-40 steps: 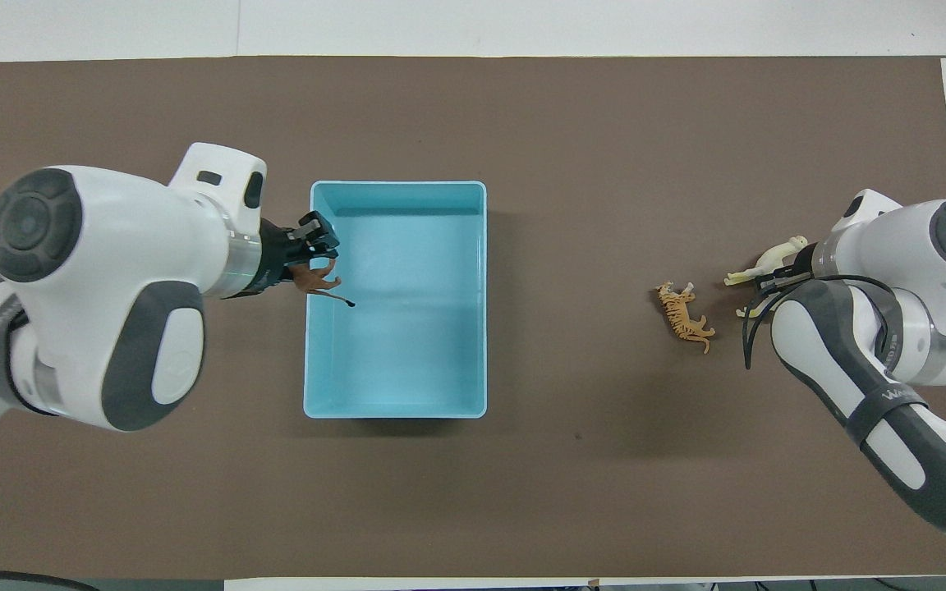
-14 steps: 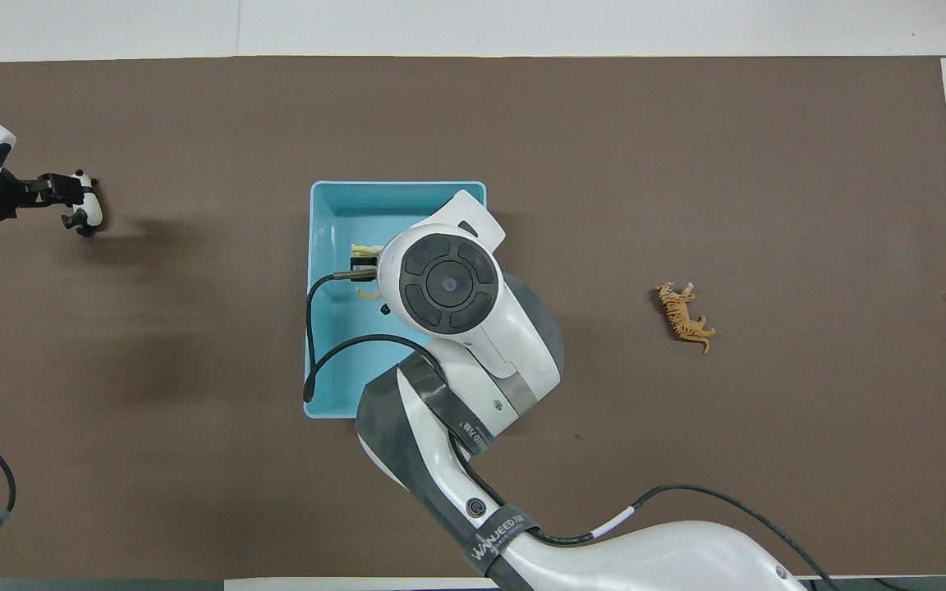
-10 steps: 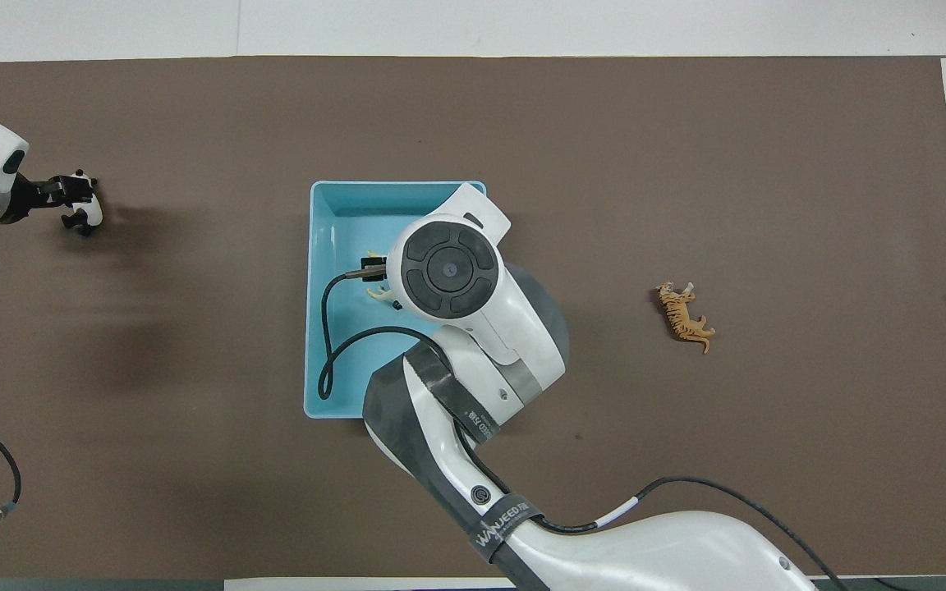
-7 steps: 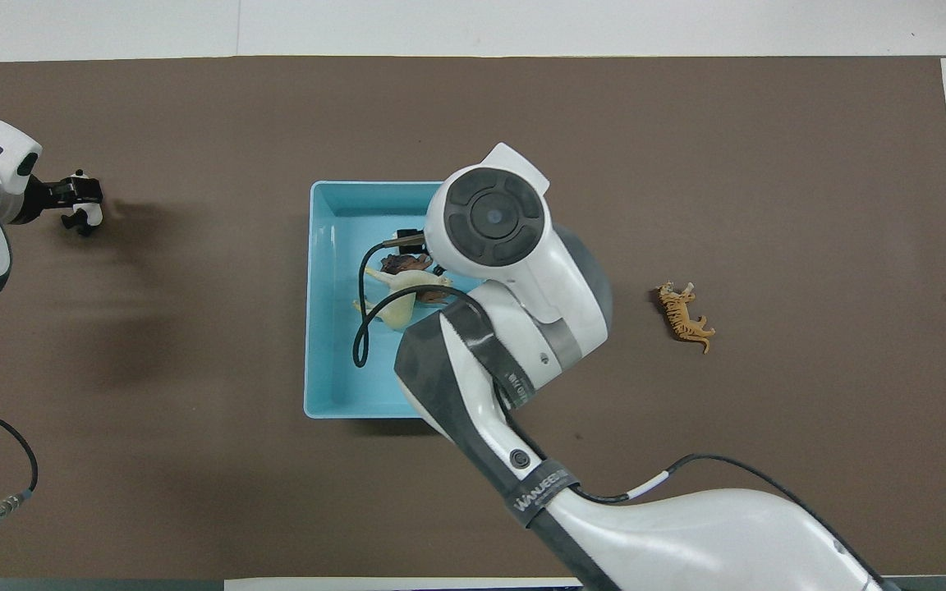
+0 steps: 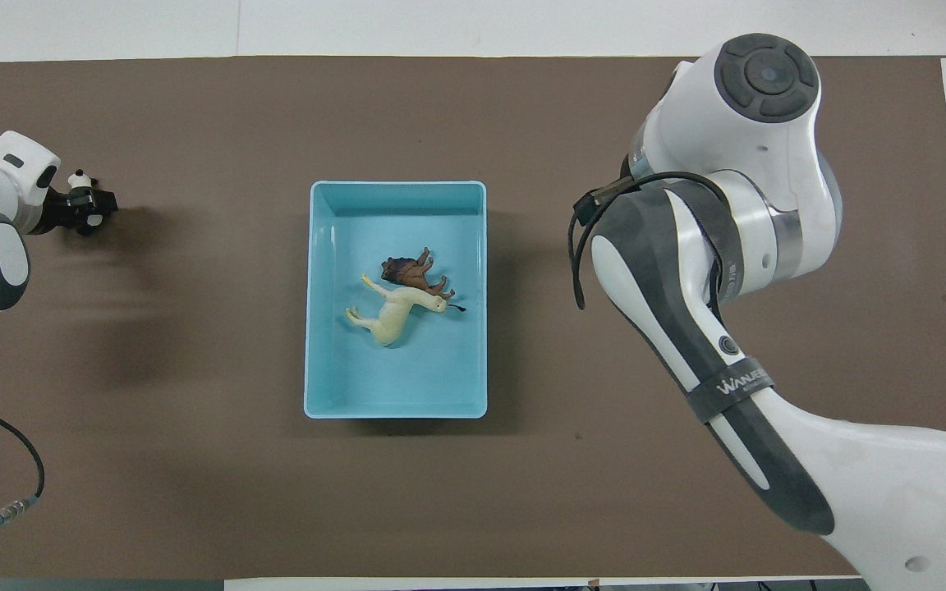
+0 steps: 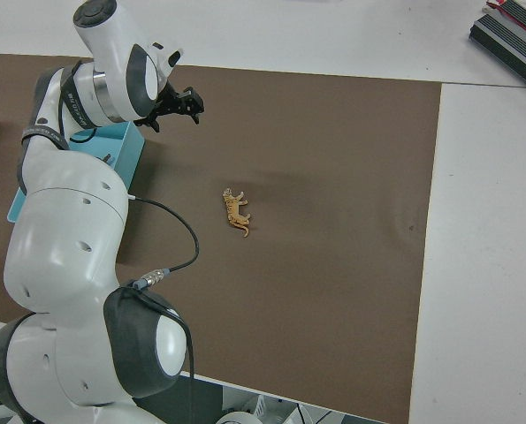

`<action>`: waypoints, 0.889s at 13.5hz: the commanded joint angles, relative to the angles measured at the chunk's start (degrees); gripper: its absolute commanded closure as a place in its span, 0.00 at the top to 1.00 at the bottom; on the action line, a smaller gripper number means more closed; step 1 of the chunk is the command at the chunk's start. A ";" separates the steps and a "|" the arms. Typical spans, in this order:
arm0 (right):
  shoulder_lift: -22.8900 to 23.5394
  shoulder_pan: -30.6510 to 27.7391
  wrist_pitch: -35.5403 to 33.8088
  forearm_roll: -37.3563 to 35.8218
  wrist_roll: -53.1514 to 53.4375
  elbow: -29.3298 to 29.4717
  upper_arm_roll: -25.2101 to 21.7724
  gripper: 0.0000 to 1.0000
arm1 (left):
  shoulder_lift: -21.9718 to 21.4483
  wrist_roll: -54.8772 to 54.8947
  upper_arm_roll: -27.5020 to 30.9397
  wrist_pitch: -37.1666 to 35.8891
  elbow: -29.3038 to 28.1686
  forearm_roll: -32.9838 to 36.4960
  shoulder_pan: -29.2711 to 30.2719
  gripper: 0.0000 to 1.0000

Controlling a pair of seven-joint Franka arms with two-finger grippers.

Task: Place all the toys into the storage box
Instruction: 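Withdraw the right gripper toward the orange tiger toy, then drop the panda into the box while the right gripper grasps the tiger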

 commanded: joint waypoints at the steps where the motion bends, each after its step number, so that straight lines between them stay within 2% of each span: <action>1: -7.40 -1.75 6.50 0.12 -7.59 -15.13 0.64 1.00 | -0.72 -0.39 0.02 -1.95 0.03 -0.05 0.19 0.00; 4: -10.05 -5.36 12.64 0.12 -14.63 -23.67 0.64 1.00 | -0.72 -1.61 0.19 -6.41 3.53 -5.67 -1.21 0.00; 6: -11.90 -5.98 20.54 0.12 -15.17 -31.22 0.64 1.00 | -1.94 -8.43 0.02 -14.74 8.01 -5.77 -3.84 0.00; 7: -12.43 -6.68 22.84 0.12 -15.78 -33.17 0.64 1.00 | -3.78 -13.35 -0.25 -18.53 8.99 -5.77 -5.86 0.00; 10: -12.87 -7.04 23.40 0.21 -15.88 -34.86 0.73 1.00 | -10.90 -33.54 -0.42 -26.98 9.18 -7.51 -16.74 0.00; 12: -12.87 -6.60 24.27 0.21 -13.78 -36.09 0.73 1.00 | -14.33 -46.20 -0.42 -29.28 9.00 -9.10 -25.69 0.00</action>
